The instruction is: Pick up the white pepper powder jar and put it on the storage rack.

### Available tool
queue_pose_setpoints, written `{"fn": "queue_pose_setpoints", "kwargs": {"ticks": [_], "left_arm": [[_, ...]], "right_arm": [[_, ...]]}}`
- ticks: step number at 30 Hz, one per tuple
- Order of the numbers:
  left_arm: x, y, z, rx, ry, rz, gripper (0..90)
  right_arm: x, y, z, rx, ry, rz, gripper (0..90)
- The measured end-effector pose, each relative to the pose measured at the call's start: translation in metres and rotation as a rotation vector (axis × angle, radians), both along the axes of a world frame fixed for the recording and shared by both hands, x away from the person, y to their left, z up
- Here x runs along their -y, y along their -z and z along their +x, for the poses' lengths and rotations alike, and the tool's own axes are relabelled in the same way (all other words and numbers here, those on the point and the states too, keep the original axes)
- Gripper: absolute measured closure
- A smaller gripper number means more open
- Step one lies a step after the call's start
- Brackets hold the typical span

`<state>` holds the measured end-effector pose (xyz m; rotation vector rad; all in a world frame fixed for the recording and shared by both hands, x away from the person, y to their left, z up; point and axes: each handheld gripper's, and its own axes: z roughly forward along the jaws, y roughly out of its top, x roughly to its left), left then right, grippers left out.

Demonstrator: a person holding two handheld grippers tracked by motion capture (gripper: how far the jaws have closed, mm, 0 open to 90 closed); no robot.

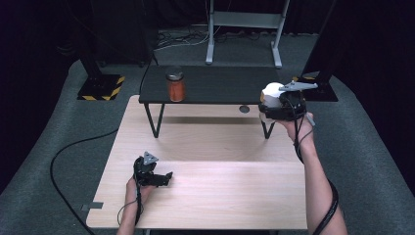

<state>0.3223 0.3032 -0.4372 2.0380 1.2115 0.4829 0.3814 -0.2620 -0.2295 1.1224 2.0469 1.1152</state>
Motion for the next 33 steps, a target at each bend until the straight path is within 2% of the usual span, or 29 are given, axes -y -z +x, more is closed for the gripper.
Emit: {"fn": "queue_pose_setpoints", "kwargs": {"ticks": [22, 33], "left_arm": [[-0.001, 0.000, 0.000, -0.001, 0.000, -0.009, 2.1], [-0.001, 0.000, 0.000, -0.001, 0.003, -0.002, 2.1]], "right_arm": [[-0.003, -0.025, 0.005, 0.010, -0.012, -0.007, 30.0], [-0.003, -0.034, 0.009, 0.019, -0.013, 0.008, 30.0]]}}
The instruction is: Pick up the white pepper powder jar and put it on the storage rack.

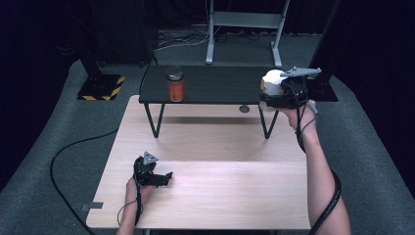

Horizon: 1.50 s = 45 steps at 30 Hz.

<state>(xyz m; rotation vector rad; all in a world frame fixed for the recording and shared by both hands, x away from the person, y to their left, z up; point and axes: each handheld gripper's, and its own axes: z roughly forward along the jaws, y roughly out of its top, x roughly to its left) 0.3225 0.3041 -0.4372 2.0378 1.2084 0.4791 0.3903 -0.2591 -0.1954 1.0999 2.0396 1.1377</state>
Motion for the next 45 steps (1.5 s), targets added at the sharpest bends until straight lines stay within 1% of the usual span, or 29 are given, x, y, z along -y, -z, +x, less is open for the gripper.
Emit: {"fn": "queue_pose_setpoints", "kwargs": {"ticks": [5, 9, 15, 17, 23, 26, 33, 37, 42, 45], "left_arm": [[-0.001, 0.000, 0.000, 0.000, -0.001, -0.005, 2.1], [0.000, 0.000, 0.000, 0.000, -0.001, -0.002, 2.1], [-0.001, 0.000, 0.000, 0.000, -0.001, -0.005, 2.2], [0.000, 0.000, 0.000, 0.001, -0.001, -0.002, 2.2], [-0.001, 0.001, 0.000, 0.001, -0.001, -0.009, 2.3], [0.000, 0.000, 0.000, 0.001, 0.000, -0.001, 2.4], [0.000, 0.000, 0.000, 0.000, 0.000, 0.002, 2.4], [0.000, 0.000, 0.000, 0.000, 0.001, 0.000, 2.4], [0.000, 0.000, 0.000, 0.001, 0.000, -0.001, 2.4], [0.000, 0.000, 0.000, 0.001, 0.000, -0.001, 2.4]], "right_arm": [[-0.003, -0.004, 0.002, 0.003, 0.000, -0.008, 30.0], [-0.004, -0.007, 0.005, 0.006, 0.004, -0.004, 30.0], [-0.008, -0.010, 0.011, 0.001, 0.006, -0.010, 30.0], [-0.009, -0.010, 0.013, -0.001, 0.004, -0.004, 30.0], [-0.013, -0.011, 0.018, -0.003, 0.003, -0.009, 30.1], [-0.014, -0.010, 0.021, -0.006, 0.008, -0.008, 30.1], [-0.014, -0.008, 0.028, -0.013, 0.014, -0.007, 30.0], [-0.016, -0.008, 0.032, -0.018, 0.019, -0.018, 30.0], [-0.017, -0.006, 0.038, -0.025, 0.020, -0.017, 30.0], [-0.019, -0.006, 0.042, -0.028, 0.023, -0.025, 30.0]]}}
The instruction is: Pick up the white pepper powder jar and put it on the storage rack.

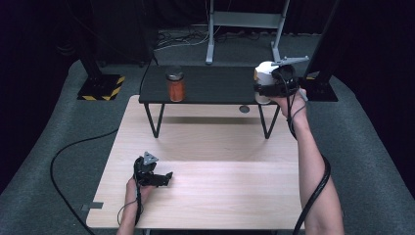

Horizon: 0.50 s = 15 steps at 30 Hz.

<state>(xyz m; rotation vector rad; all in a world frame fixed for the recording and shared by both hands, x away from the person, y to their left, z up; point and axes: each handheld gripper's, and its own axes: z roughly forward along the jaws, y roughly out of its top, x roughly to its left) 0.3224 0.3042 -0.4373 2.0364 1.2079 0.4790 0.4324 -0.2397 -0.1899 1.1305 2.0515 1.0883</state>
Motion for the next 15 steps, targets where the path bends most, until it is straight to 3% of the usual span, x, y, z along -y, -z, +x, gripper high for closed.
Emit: {"fn": "queue_pose_setpoints", "kwargs": {"ticks": [15], "left_arm": [[-0.001, 0.000, 0.000, -0.001, 0.001, -0.003, 2.4]], "right_arm": [[-0.004, 0.003, 0.015, -0.013, 0.018, -0.001, 30.0]]}}
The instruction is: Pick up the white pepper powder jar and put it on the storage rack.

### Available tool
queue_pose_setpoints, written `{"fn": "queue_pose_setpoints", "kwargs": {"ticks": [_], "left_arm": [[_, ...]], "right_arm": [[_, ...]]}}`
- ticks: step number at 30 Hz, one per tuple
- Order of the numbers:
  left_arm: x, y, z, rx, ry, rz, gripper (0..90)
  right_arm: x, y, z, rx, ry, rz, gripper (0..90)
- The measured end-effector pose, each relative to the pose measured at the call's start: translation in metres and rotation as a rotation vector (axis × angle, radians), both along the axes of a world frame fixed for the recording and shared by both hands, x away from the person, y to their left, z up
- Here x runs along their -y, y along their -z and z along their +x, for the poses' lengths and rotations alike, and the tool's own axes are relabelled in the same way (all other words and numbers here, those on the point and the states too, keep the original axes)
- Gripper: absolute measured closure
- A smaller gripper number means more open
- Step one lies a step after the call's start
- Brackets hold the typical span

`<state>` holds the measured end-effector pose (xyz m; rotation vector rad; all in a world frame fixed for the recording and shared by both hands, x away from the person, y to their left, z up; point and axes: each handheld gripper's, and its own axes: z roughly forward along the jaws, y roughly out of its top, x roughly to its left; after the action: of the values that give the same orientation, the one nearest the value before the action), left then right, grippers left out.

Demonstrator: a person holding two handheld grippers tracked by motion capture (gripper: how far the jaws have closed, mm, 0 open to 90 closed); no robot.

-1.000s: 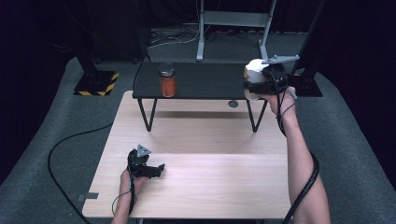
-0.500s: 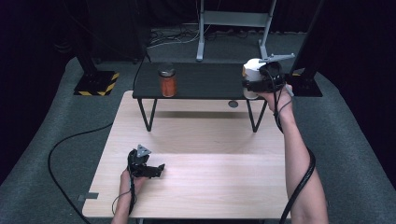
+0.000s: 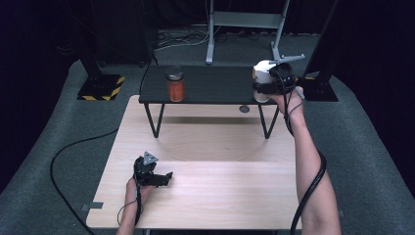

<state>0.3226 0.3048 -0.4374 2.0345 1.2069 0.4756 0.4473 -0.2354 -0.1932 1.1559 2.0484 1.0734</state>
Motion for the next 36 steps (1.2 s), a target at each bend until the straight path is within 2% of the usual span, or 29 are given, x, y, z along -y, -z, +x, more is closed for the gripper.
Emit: {"fn": "queue_pose_setpoints", "kwargs": {"ticks": [6, 13, 18, 33, 36], "left_arm": [[-0.001, 0.000, 0.000, 0.000, 0.003, -0.005, 2.4], [-0.001, 0.000, 0.000, 0.000, 0.004, -0.008, 2.4], [0.000, 0.000, 0.000, 0.000, 0.004, 0.002, 2.4], [0.001, 0.000, 0.000, 0.000, 0.003, 0.004, 2.4], [0.001, 0.000, 0.000, 0.001, 0.004, 0.003, 2.4]], "right_arm": [[0.000, 0.002, 0.005, -0.006, 0.010, 0.002, 30.0], [0.004, 0.007, 0.007, -0.002, 0.012, 0.030, 30.1], [0.015, 0.015, 0.005, 0.006, 0.009, 0.083, 30.0], [0.010, 0.010, 0.007, -0.004, 0.012, 0.056, 29.3], [0.010, 0.006, 0.010, -0.028, 0.004, 0.050, 24.2]]}}
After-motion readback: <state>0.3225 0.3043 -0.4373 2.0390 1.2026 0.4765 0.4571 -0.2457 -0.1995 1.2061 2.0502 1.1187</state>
